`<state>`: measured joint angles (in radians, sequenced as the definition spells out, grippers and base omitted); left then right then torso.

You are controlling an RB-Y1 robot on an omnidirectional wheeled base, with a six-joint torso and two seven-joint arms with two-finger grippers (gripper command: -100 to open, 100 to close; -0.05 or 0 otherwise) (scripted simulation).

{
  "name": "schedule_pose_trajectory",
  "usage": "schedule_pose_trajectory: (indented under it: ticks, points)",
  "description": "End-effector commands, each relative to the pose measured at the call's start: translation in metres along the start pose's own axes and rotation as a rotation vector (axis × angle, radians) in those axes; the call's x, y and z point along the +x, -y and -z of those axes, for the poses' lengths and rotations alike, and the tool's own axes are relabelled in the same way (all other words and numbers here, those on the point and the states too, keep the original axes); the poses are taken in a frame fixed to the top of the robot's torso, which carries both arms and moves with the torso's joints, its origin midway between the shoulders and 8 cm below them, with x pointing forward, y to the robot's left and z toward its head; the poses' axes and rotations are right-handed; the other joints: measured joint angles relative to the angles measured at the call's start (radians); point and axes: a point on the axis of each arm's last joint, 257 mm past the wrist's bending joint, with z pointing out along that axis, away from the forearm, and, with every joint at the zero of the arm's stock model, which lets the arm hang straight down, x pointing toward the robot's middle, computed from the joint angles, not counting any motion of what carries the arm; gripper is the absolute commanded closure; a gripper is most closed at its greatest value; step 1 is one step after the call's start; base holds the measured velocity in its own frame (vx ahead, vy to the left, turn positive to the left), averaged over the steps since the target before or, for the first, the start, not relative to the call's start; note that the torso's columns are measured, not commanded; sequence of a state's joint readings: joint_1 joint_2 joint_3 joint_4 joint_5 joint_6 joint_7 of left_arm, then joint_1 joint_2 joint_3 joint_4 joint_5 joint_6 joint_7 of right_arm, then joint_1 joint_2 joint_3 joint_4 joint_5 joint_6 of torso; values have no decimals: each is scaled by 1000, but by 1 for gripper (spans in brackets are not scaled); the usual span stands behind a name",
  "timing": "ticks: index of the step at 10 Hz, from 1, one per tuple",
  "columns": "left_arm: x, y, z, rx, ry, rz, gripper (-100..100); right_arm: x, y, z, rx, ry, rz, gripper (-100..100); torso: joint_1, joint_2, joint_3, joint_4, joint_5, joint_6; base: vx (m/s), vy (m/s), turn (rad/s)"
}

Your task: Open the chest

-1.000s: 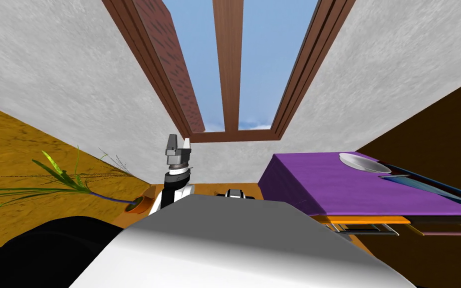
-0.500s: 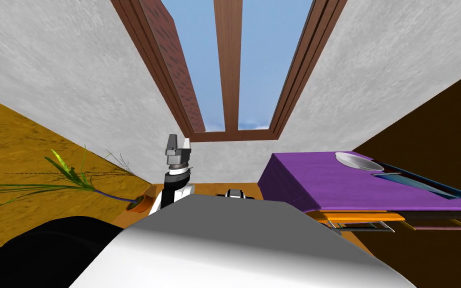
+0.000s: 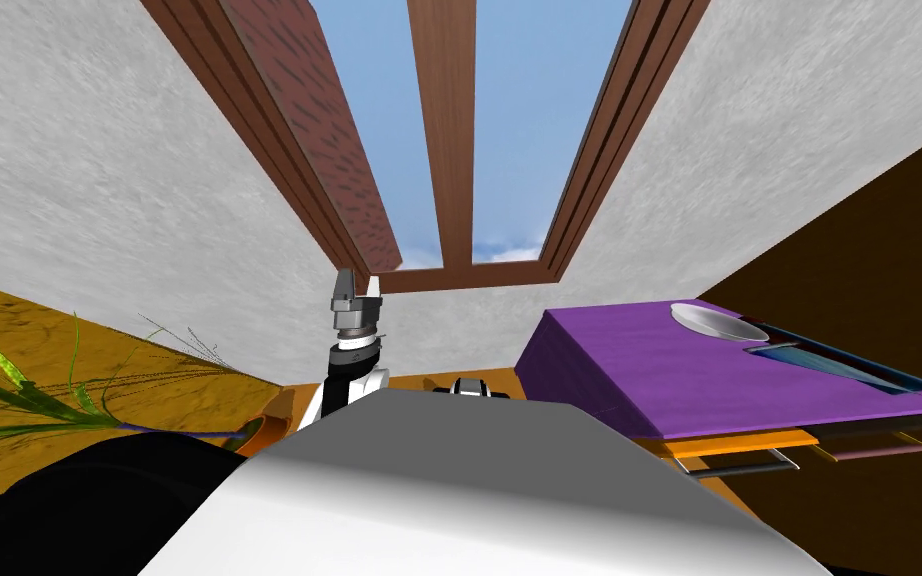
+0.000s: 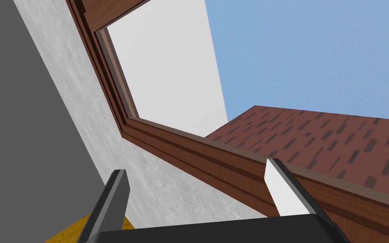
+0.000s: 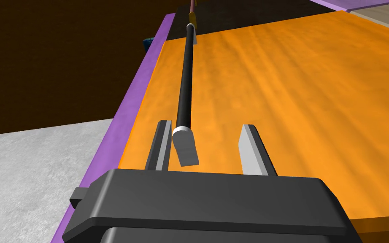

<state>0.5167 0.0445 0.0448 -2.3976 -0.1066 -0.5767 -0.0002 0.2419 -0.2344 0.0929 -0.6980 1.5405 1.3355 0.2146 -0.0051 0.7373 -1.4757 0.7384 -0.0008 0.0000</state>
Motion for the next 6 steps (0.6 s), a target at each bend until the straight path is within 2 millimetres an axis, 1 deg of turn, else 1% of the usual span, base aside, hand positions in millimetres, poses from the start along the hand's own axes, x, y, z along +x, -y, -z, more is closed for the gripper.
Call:
schedule_pose_trajectory:
  ticks: [1, 2, 3, 4, 6]
  points:
    - [0, 0, 0, 0, 0, 0, 0, 13, 3, 0, -10, 30, -4, 100, 2, 0, 0, 0, 0, 0, 126, 44, -116]
    - [0, 0, 0, 0, 0, 0, 0, 9, 5, -3, 0, 24, -1, 100, 2, 0, 1, -1, -3, 0, 51, 21, -48]
    - [0, 0, 0, 0, 0, 0, 0, 10, 8, -11, 0, 17, -4, 100, 0, 3, 3, 1, -5, -3, -135, 10, 85]
    - [0, 0, 0, 0, 0, 0, 0, 9, 8, -13, -2, 15, -5, 100, -3, 10, 8, 2, -5, -2, -242, 2, 97]
    - [0, 0, 0, 0, 0, 0, 0, 6, 8, -19, -7, 10, -9, 100, -6, 5, 5, 0, -6, 1, -197, 1, 44]
